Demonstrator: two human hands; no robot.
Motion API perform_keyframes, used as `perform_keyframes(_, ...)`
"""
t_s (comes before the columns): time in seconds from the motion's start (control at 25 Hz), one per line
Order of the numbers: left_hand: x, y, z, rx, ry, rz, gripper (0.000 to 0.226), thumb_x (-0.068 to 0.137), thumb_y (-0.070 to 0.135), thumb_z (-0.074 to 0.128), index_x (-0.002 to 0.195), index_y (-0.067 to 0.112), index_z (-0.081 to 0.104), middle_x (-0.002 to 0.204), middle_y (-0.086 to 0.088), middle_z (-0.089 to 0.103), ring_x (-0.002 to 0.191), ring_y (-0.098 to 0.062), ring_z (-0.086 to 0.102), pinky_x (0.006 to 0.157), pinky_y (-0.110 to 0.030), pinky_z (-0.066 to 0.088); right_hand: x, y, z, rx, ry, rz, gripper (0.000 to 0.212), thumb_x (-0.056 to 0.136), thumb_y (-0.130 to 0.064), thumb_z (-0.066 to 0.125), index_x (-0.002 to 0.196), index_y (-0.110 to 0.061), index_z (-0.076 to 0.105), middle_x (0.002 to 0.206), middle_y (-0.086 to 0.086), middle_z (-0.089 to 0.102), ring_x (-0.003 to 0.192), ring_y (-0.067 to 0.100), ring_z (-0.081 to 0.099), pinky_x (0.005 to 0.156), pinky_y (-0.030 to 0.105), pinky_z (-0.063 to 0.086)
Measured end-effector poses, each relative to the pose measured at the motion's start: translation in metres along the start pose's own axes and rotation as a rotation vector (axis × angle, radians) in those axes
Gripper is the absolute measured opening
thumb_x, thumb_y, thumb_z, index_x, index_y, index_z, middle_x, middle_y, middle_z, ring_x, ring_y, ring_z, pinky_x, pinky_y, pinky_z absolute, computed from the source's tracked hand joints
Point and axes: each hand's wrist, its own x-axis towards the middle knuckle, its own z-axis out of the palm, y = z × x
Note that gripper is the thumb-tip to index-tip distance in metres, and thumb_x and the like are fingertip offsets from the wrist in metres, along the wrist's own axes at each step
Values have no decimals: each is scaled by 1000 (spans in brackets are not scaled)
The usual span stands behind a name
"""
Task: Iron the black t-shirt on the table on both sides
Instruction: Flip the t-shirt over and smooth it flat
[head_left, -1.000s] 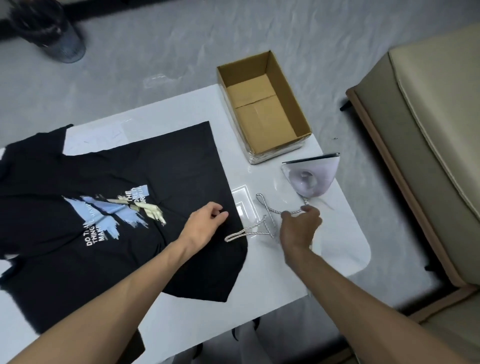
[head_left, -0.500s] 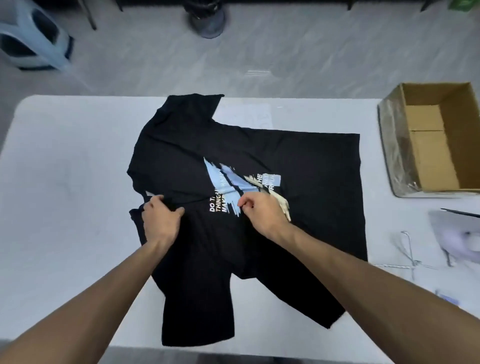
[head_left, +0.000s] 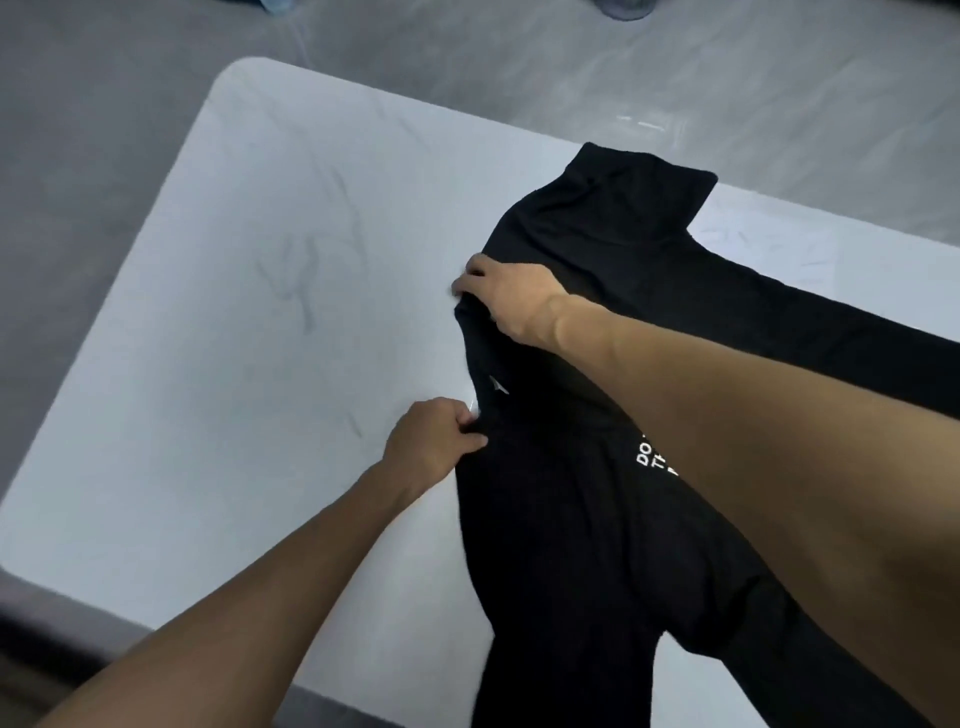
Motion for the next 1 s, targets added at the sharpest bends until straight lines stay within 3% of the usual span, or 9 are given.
perform_keyframes(0.12,-3,-9,-17,-117,37,-17,36,83,24,74,59,22,48,60,3,51,56,-13,49,53,-24,33,4,1,-1,-32,32,25,26,87,-5,50,112,-11,57,121,6,46,91,30,58,63,38,43)
perform_keyframes(0.24,-13,-1,-37,-267,5,-48,22,90,14,68,72,11,55,67,-9,63,51,-19,61,53,-25,45,-27,23,-23,132,105,48,6,85,-15,53,91,-17,53,101,2,55,90,28,57,62,35,39)
perform_keyframes(0.4,-38,49,-77,-529,105,-108,7,96,10,59,89,7,60,69,-10,72,63,-28,72,73,-42,61,-103,64,-104,263,366,297,11,85,-20,52,90,-21,42,71,-1,51,68,31,46,60,33,30)
perform_keyframes(0.48,-61,90,-107,-534,187,-58,7,97,11,56,92,10,61,69,-9,72,62,-21,71,78,-36,60,-147,81,-155,260,489,392,9,88,-25,52,92,-22,44,67,1,51,66,34,47,60,35,33)
perform_keyframes(0.6,-108,162,-160,-511,303,62,11,96,7,51,102,13,57,80,-10,70,61,-14,66,61,-13,50,-211,94,-226,321,591,513,10,89,-28,53,91,-23,44,67,8,58,70,36,53,63,38,42)
perform_keyframes(0.72,-174,244,-218,-459,343,216,29,85,1,53,102,24,46,83,-6,64,71,-22,60,62,-27,42,-281,92,-303,763,797,609,17,87,-26,61,82,-22,46,66,3,57,62,25,47,59,36,39)
perform_keyframes(0.8,-223,297,-246,-408,296,329,20,82,8,58,91,24,50,75,-3,57,68,-21,50,62,-31,37,-333,85,-353,1191,879,599,24,86,-20,67,73,-21,47,62,1,50,55,16,39,52,29,31)
perform_keyframes(0.88,-274,342,-269,-359,240,411,10,81,32,63,80,23,61,79,4,63,77,-17,56,72,-31,42,-380,71,-397,1320,822,539,22,85,-19,70,73,-18,51,57,-1,47,50,12,36,51,25,27)
perform_keyframes(1.0,-349,404,-287,-298,67,478,50,86,67,53,79,22,75,95,3,72,97,-11,63,91,-32,45,-439,37,-448,1261,748,411,16,84,-20,73,77,-14,60,52,-7,45,49,9,38,52,21,30)
